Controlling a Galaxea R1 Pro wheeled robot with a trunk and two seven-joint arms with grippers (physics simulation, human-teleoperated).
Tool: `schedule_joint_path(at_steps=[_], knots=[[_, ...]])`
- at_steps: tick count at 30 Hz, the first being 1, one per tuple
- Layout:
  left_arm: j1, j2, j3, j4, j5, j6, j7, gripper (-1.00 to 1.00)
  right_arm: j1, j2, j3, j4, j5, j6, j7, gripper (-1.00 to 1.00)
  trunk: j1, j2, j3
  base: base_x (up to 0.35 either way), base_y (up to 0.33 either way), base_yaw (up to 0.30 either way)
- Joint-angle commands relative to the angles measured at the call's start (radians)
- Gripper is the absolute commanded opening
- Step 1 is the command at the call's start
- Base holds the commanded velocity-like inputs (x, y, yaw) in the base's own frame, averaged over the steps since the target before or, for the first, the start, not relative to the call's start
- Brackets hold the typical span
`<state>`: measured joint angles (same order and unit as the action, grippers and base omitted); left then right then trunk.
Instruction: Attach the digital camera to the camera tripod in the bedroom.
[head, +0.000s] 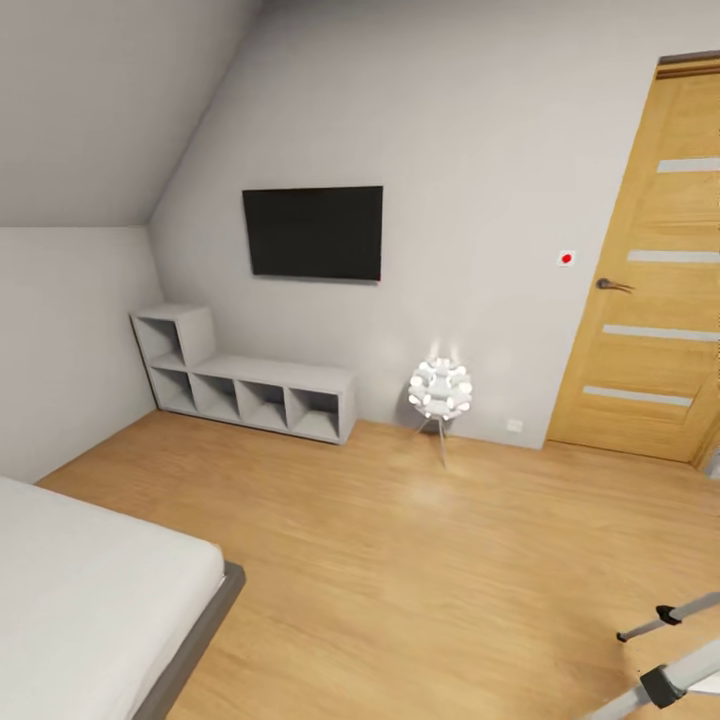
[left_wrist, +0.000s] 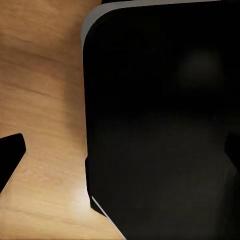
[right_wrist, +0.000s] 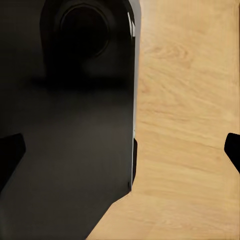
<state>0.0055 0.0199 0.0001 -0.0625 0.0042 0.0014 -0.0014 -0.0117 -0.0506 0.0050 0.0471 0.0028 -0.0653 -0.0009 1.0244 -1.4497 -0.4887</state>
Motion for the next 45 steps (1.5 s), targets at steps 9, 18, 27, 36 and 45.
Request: schedule_joint_path(at_steps=[9, 18, 27, 36, 45], knots=[[0.001, 0.000, 0.000, -0.002, 0.000, 0.000, 0.000, 1.00, -0.001, 0.000, 0.001, 0.004, 0.000, -0.007, 0.000, 1.00, 0.001, 0.000, -0.001, 0.288, 0.000, -0.030], [0.001, 0.000, 0.000, -0.002, 0.000, 0.000, 0.000, 1.00, -0.001, 0.000, 0.001, 0.004, 0.000, -0.007, -0.001, 1.00, 0.001, 0.000, -0.001, 0.256, 0.000, -0.005], [0.001, 0.000, 0.000, -0.002, 0.000, 0.000, 0.000, 1.00, -0.001, 0.000, 0.001, 0.004, 0.000, -0.007, -0.001, 1.00, 0.001, 0.000, -0.001, 0.205, 0.065, -0.001], [0.001, 0.000, 0.000, -0.002, 0.000, 0.000, 0.000, 1.00, -0.001, 0.000, 0.001, 0.004, 0.000, -0.007, -0.001, 1.00, 0.001, 0.000, -0.001, 0.147, 0.088, 0.000], [0.001, 0.000, 0.000, -0.002, 0.000, 0.000, 0.001, 1.00, -0.001, 0.000, 0.001, 0.004, 0.000, -0.007, -0.001, 1.00, 0.001, 0.000, -0.001, 0.034, 0.023, 0.000]])
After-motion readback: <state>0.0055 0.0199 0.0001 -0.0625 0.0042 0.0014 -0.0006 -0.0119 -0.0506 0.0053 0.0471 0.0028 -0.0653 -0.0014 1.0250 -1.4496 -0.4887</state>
